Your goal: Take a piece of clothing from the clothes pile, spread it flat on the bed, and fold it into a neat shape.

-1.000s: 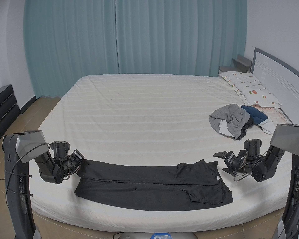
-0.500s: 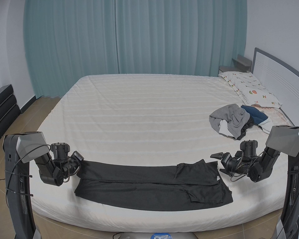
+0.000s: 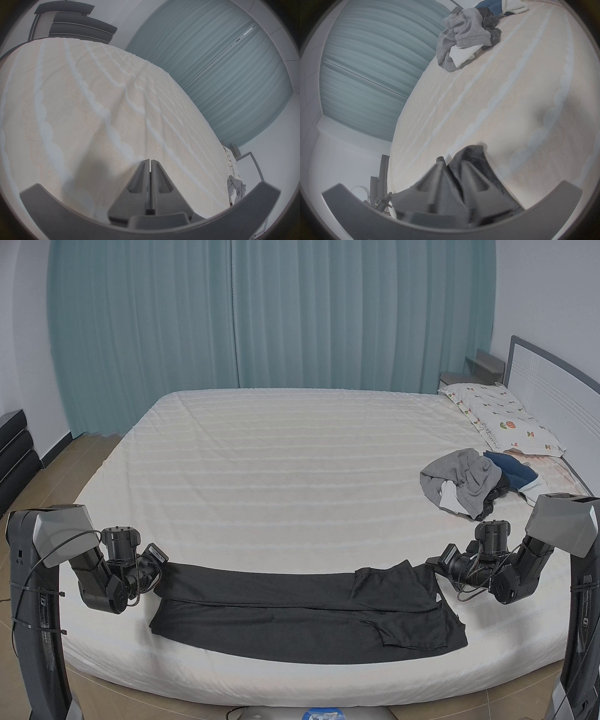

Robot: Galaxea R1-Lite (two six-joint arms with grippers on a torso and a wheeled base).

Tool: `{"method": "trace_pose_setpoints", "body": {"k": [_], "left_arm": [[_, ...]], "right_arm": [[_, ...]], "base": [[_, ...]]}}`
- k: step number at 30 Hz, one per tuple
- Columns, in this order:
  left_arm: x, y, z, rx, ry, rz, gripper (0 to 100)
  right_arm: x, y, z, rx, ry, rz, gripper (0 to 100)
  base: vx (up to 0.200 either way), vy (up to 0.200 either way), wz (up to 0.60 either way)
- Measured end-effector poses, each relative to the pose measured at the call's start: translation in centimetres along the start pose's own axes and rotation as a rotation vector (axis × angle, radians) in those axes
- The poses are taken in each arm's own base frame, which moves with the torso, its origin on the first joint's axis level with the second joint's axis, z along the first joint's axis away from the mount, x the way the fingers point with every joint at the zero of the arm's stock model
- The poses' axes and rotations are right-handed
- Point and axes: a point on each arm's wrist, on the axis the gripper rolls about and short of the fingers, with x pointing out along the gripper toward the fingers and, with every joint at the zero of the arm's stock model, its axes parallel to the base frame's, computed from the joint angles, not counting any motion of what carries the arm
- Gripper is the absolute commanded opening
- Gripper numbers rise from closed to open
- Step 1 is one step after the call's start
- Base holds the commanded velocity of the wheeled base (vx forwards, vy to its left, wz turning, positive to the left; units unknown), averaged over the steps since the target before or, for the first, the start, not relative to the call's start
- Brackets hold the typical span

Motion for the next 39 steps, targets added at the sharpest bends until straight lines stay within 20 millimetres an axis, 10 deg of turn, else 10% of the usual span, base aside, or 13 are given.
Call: {"method": "trace_pose_setpoints", "body": {"k": [24,25,26,39], "left_arm": [[-0.3,0.2,-0.2,0.003,-0.013,-0.021,0],[-0.3,0.2,-0.2,0.003,-0.012,-0.020,0],[-0.3,0.2,-0.3,0.003,-0.011,-0.019,100],[-0.6,0.8,0.4,-0.016,-0.021,-0.012,100]], "right_arm": [[0.9,-0.7,1.5,0.003,-0.095,-0.023,0],[0.9,-0.7,1.5,0.002,-0.093,-0.024,100],[0.9,-0.7,1.4,0.002,-0.092,-0.025,100],[-0.7,-0.7,1.0,0.032,-0.076,-0.037,100]], "base": [[0.000,0.000,0.00],[0.000,0.000,0.00],[0.000,0.000,0.00],[0.000,0.000,0.00]]}}
